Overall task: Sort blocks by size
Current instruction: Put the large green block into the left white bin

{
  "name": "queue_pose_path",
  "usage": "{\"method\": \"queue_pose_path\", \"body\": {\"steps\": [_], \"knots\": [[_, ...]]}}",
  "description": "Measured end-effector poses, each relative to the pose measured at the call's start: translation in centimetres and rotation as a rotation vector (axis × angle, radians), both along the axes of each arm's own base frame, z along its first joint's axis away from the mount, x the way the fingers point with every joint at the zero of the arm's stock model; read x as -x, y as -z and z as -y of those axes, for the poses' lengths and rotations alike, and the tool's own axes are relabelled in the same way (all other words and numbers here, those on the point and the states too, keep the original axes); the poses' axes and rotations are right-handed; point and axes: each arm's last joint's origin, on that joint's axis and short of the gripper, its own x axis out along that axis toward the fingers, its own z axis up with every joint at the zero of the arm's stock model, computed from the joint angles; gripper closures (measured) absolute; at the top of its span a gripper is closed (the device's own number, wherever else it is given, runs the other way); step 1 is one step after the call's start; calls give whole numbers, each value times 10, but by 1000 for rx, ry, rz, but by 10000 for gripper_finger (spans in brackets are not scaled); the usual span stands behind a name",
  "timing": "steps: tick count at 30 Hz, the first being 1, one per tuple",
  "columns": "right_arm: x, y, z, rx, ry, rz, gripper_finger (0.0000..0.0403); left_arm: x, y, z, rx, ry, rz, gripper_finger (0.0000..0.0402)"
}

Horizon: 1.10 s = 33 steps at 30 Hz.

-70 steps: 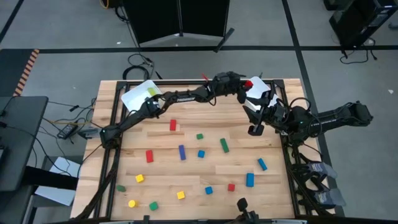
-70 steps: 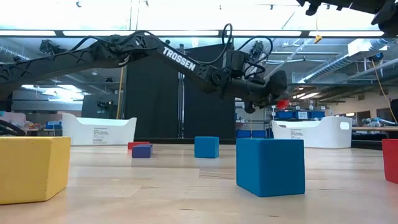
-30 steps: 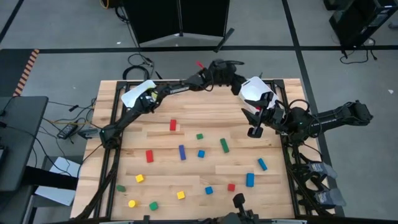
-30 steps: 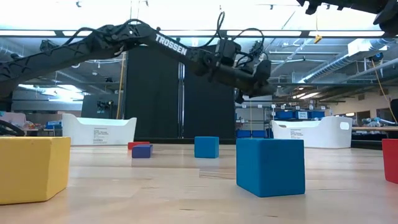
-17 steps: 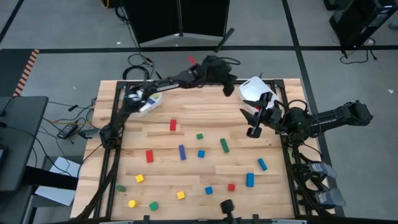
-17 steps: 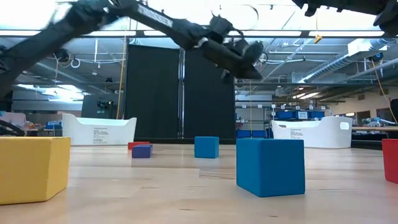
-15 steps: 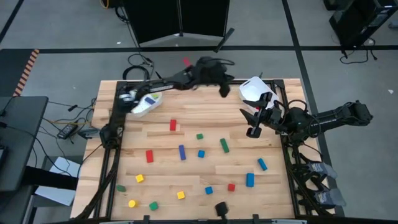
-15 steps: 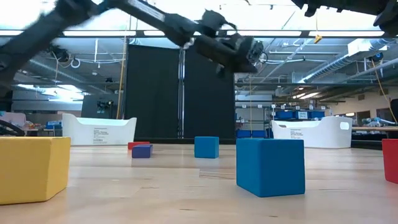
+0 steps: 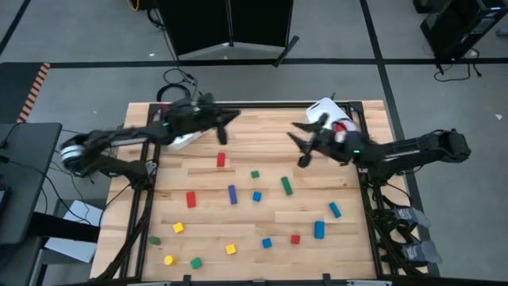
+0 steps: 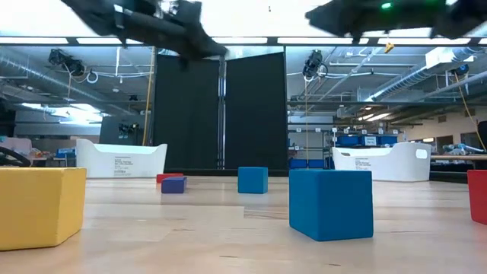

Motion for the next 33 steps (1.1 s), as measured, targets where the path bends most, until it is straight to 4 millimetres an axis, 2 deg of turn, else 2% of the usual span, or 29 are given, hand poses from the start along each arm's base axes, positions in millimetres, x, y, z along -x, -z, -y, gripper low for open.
{"method": "queue_pose_path", "body": {"steps": [6,9,12,16,22,27,33], "knots": [[-57,14,-9,-113,26,-358,226,47,6,28,-16,-13,73,399],[-74,27,-18,-191,39,-543,226,62,12,38,-27,-3,104,399],[-83,38,-28,-298,72,-649,226,71,23,43,-22,-1,94,399],[-81,56,-42,-458,136,-756,223,77,33,46,-23,2,82,399],[-62,70,-69,-652,242,-833,189,78,42,46,-65,2,48,398],[-61,86,-91,-698,252,-858,150,79,45,46,-94,2,33,398],[-64,111,-104,-743,320,-892,121,78,45,46,-106,2,27,398]]}}
